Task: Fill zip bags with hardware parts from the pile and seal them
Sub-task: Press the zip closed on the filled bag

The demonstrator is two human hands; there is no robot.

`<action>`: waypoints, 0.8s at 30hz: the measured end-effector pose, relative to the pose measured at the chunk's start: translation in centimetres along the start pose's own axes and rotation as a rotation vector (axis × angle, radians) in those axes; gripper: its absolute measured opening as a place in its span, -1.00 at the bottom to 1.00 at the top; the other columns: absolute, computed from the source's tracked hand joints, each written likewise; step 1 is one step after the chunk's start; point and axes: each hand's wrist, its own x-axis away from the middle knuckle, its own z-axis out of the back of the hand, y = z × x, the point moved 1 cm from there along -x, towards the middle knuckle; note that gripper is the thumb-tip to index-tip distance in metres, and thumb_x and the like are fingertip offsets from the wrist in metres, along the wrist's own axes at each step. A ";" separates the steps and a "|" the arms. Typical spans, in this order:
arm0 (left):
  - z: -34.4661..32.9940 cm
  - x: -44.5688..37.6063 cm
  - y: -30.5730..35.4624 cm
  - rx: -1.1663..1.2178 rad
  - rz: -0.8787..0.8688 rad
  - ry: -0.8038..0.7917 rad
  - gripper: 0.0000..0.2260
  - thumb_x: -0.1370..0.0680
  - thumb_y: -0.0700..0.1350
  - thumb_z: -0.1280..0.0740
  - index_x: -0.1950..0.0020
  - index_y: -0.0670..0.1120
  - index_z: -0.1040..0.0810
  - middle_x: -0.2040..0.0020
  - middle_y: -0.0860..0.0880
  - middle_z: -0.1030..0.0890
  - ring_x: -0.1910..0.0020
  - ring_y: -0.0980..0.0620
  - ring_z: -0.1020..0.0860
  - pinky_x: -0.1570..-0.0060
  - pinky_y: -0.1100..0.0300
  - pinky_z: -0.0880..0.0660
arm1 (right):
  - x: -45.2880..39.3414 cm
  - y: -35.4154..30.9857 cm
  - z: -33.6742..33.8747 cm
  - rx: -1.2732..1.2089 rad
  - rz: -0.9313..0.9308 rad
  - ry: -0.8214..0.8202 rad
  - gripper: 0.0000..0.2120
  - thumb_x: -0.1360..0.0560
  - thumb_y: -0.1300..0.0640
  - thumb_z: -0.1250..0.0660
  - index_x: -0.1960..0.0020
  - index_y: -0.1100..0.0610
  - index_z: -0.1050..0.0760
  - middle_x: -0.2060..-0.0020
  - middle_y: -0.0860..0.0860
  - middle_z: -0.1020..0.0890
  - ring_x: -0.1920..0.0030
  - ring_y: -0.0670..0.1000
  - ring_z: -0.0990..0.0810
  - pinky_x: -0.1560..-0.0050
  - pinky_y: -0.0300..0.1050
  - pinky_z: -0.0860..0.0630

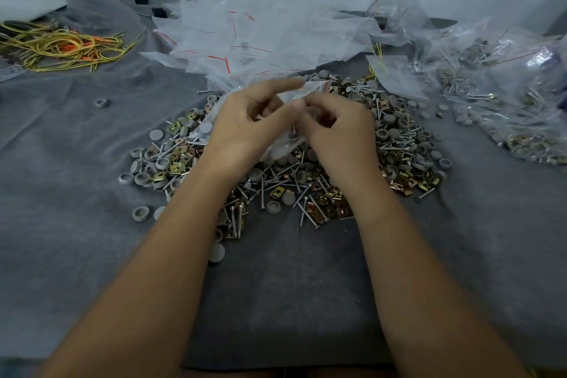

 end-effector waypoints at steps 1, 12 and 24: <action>0.2 0.0 -0.1 -0.011 -0.006 -0.026 -0.59 -0.49 0.02 -0.42 -0.33 0.05 -0.52 0.16 -0.05 -0.51 0.20 0.07 -0.49 0.21 0.29 -0.43 | -0.2 0.1 0.1 -0.084 -0.072 0.018 -0.90 -0.50 0.15 -0.40 0.02 0.07 -0.66 0.25 -0.10 -0.64 0.23 -0.14 -0.58 0.23 -0.25 -0.49; -0.3 -0.2 -0.5 -0.260 -0.128 0.118 -0.87 -0.62 -0.02 -0.29 -0.13 0.13 -0.59 0.16 0.23 -0.58 0.19 0.27 -0.50 0.17 0.18 -0.44 | -0.7 -0.1 1.3 -0.864 -0.280 0.075 -0.84 -0.58 0.20 -0.27 0.01 0.17 -0.64 0.23 0.13 -0.69 0.26 0.03 -0.64 0.24 -0.16 -0.56; 0.6 -0.7 0.2 0.665 0.257 0.134 -0.70 -0.58 0.02 -0.24 0.02 -0.13 -0.69 0.23 -0.07 -0.71 0.31 0.06 -0.67 0.33 0.24 -0.59 | -0.9 -0.4 2.0 -0.979 -0.252 0.017 -0.88 -0.44 0.06 -0.38 0.18 0.05 -0.68 0.18 -0.06 -0.71 0.07 -0.08 -0.67 -0.03 -0.05 -0.61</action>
